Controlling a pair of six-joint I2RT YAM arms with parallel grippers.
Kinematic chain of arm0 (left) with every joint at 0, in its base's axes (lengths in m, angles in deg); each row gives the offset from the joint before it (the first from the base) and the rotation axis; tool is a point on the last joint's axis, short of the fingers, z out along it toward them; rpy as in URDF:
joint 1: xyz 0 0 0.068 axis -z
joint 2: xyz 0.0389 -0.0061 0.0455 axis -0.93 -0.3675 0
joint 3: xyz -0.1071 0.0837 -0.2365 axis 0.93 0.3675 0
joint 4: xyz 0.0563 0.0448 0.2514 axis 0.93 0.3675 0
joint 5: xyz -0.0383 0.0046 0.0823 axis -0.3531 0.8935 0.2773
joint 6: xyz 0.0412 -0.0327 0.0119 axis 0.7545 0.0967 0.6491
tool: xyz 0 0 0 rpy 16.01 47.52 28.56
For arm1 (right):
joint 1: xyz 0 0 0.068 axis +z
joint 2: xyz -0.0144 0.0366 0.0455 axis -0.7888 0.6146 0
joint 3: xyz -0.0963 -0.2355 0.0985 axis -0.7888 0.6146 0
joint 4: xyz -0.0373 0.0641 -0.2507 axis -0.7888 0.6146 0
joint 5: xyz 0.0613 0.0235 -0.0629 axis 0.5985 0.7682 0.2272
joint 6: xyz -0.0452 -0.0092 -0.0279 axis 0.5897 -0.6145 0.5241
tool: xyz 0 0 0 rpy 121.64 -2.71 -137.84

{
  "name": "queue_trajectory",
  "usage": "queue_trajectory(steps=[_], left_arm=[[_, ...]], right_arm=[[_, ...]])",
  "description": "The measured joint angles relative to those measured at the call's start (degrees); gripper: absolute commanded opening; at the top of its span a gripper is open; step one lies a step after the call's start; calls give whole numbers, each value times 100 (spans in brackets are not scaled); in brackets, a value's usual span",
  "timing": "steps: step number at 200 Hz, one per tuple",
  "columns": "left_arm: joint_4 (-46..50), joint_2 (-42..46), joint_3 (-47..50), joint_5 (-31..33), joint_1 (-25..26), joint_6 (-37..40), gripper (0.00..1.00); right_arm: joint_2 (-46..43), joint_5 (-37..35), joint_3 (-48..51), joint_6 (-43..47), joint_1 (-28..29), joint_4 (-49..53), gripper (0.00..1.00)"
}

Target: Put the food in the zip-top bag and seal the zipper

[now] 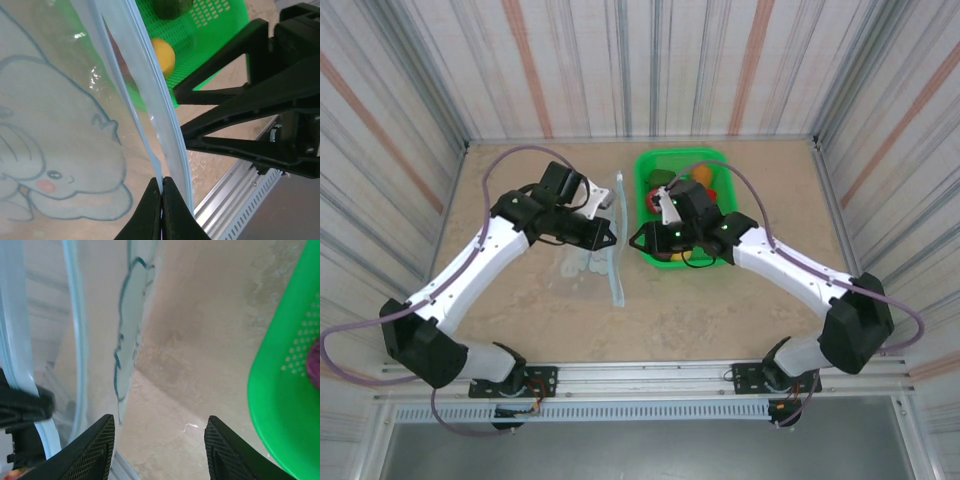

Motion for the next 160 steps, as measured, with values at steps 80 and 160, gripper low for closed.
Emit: queue_trajectory(steps=[80, 160], left_arm=[[-334, 175, 326, -293, 0, 22, 0], [-890, 286, 820, -573, 0, -7, 0]], right_arm=[[168, -208, -26, -76, 48, -267, 45], [-1080, -374, 337, -76, 258, -306, 47]])
